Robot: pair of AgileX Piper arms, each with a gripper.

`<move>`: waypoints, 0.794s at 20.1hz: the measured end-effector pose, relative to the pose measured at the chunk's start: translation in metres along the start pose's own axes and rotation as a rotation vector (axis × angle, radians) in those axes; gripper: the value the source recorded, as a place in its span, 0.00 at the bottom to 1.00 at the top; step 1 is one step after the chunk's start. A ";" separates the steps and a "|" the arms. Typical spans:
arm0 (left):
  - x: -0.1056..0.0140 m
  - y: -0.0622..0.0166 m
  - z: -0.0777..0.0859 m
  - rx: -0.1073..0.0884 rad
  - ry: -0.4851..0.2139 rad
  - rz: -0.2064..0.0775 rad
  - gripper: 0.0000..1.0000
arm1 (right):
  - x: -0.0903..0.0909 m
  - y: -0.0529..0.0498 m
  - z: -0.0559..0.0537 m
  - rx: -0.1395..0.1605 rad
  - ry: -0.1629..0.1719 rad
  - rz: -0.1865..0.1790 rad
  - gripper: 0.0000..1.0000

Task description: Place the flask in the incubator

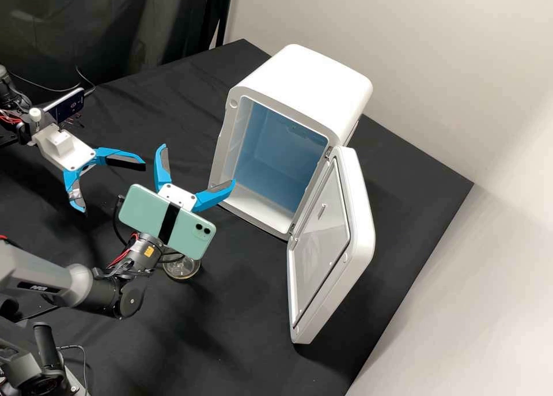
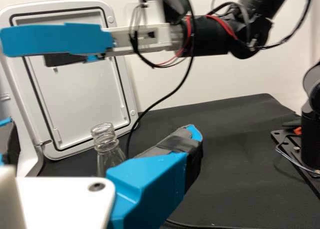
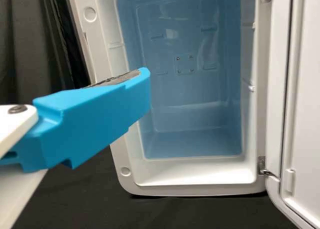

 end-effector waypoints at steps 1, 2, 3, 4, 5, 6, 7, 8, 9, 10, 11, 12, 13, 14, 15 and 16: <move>0.000 0.0001 -0.001 0.000 0.005 0.000 1.00 | -0.003 -0.001 -0.001 -0.008 -0.001 -0.001 1.00; -0.001 0.0002 -0.003 0.000 0.010 0.001 1.00 | -0.007 -0.001 -0.002 -0.018 -0.003 -0.001 1.00; -0.001 0.0004 -0.004 0.000 0.017 0.001 1.00 | -0.012 -0.002 -0.003 -0.027 -0.010 0.003 1.00; -0.002 0.0005 -0.006 0.000 0.023 0.002 1.00 | -0.017 -0.002 -0.005 -0.045 -0.012 0.005 1.00; -0.003 -0.0002 -0.008 -0.001 0.032 -0.002 1.00 | -0.021 -0.002 -0.007 -0.065 -0.008 0.011 1.00; -0.005 -0.0009 -0.011 -0.002 0.043 -0.005 1.00 | -0.025 -0.002 -0.011 -0.086 -0.004 0.015 1.00; -0.007 -0.0018 -0.013 -0.003 0.050 -0.009 1.00 | -0.029 -0.003 -0.013 -0.101 -0.003 0.019 1.00; -0.008 -0.0026 -0.014 0.000 0.048 -0.015 1.00 | -0.033 -0.005 -0.016 -0.121 -0.002 0.022 1.00; -0.009 -0.0032 -0.015 0.005 0.046 -0.020 1.00 | -0.036 -0.007 -0.019 -0.143 0.001 0.017 1.00; -0.010 -0.0043 -0.017 0.008 0.044 -0.026 1.00 | -0.041 -0.011 -0.021 -0.163 0.003 0.009 1.00; -0.011 -0.0059 -0.018 0.011 0.040 -0.034 1.00 | -0.045 -0.014 -0.023 -0.190 -0.001 0.001 1.00; -0.011 -0.0073 -0.019 0.013 0.036 -0.041 1.00 | -0.049 -0.016 -0.023 -0.214 -0.007 -0.011 1.00; -0.012 -0.0079 -0.020 0.014 0.035 -0.044 1.00 | -0.054 -0.020 -0.024 -0.244 -0.013 -0.019 1.00; -0.013 -0.0091 -0.021 0.012 0.042 -0.050 1.00 | -0.059 -0.024 -0.023 -0.269 -0.031 -0.033 1.00; -0.014 -0.0093 -0.022 0.013 0.038 -0.052 1.00 | -0.062 -0.027 -0.022 -0.285 -0.041 -0.041 1.00; -0.014 -0.0094 -0.022 0.009 0.036 -0.053 1.00 | -0.064 -0.028 -0.022 -0.306 -0.049 -0.048 1.00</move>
